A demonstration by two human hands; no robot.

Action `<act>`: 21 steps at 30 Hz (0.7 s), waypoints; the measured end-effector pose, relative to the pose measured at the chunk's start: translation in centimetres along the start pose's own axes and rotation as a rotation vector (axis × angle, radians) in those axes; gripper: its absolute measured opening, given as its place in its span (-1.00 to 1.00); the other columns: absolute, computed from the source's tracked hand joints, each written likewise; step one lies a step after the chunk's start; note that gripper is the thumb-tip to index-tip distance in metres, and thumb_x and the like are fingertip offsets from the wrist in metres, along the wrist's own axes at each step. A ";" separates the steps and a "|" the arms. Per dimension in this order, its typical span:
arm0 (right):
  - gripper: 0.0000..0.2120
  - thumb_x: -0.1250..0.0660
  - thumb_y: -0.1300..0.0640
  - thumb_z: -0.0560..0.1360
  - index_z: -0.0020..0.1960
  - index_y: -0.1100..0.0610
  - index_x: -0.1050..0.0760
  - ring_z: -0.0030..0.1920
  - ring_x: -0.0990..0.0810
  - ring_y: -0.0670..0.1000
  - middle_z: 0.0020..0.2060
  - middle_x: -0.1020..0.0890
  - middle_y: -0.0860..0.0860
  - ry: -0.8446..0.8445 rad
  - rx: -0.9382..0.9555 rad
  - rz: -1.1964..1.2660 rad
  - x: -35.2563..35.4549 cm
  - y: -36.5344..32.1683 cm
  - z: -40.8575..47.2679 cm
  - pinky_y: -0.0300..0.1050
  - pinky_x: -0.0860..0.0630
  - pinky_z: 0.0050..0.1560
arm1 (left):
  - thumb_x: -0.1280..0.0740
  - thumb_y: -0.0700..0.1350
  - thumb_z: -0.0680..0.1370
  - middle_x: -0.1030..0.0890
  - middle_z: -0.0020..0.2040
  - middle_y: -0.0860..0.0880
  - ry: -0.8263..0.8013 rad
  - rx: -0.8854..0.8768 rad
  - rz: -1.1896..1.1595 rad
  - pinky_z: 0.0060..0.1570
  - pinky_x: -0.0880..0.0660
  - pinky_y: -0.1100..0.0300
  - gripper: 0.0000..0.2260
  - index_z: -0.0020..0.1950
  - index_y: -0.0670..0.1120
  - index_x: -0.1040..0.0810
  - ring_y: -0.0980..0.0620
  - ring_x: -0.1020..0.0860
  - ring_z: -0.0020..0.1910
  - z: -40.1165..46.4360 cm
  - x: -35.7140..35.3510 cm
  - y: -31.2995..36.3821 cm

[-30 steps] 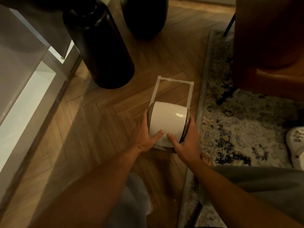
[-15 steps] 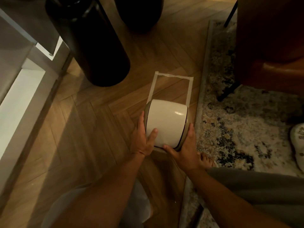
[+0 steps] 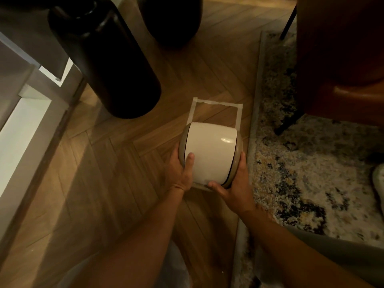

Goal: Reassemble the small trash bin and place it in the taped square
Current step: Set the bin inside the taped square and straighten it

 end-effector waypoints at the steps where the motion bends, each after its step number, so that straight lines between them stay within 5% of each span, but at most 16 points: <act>1: 0.28 -0.54 -0.39 0.26 0.61 -0.24 0.33 0.59 -0.19 0.06 0.62 -0.14 0.03 -0.005 0.009 -0.001 0.1 0.1 0.7 0.21 -0.29 0.52 | -0.17 0.46 0.49 -0.55 0.33 -0.01 0.000 -0.021 0.015 0.16 -0.57 0.03 -0.26 0.52 0.01 -0.36 0.03 -0.55 0.26 0.7 -0.3 0.2; 10: 0.25 -0.51 -0.43 0.27 0.57 -0.30 0.37 0.62 -0.12 0.04 0.64 -0.08 0.01 -0.005 0.077 -0.006 0.7 0.0 6.2 0.14 -0.23 0.56 | -0.13 0.48 0.50 -0.54 0.36 -0.10 0.005 -0.015 -0.010 0.20 -0.55 -0.15 -0.19 0.53 -0.08 -0.34 -0.08 -0.55 0.29 5.3 -2.2 0.4; 16: 0.25 -0.53 -0.42 0.27 0.60 -0.26 0.30 0.61 -0.13 -0.05 0.63 -0.09 -0.06 0.032 0.112 0.007 1.9 0.5 10.0 -0.09 -0.17 0.53 | -0.03 0.46 0.54 -0.47 0.44 -0.07 -0.038 -0.003 0.002 0.19 -0.55 -0.14 -0.26 0.57 0.03 -0.25 -0.07 -0.53 0.32 8.5 -4.3 0.8; 21: 0.26 -0.59 -0.35 0.27 0.62 -0.23 0.25 0.53 -0.12 -0.36 0.54 -0.08 -0.41 0.060 0.158 0.030 2.7 0.7 12.4 -0.54 -0.10 0.41 | 0.04 0.47 0.55 -0.43 0.47 0.03 -0.042 -0.021 0.053 0.23 -0.49 0.05 -0.33 0.57 0.17 -0.21 0.15 -0.47 0.28 10.5 -4.9 1.1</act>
Point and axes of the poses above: each hand's wrist, its own z-axis towards the middle knuckle, its own x-axis out of the back of the hand, y = z × x, the point moved 8 cm from there along z, towards the middle knuckle
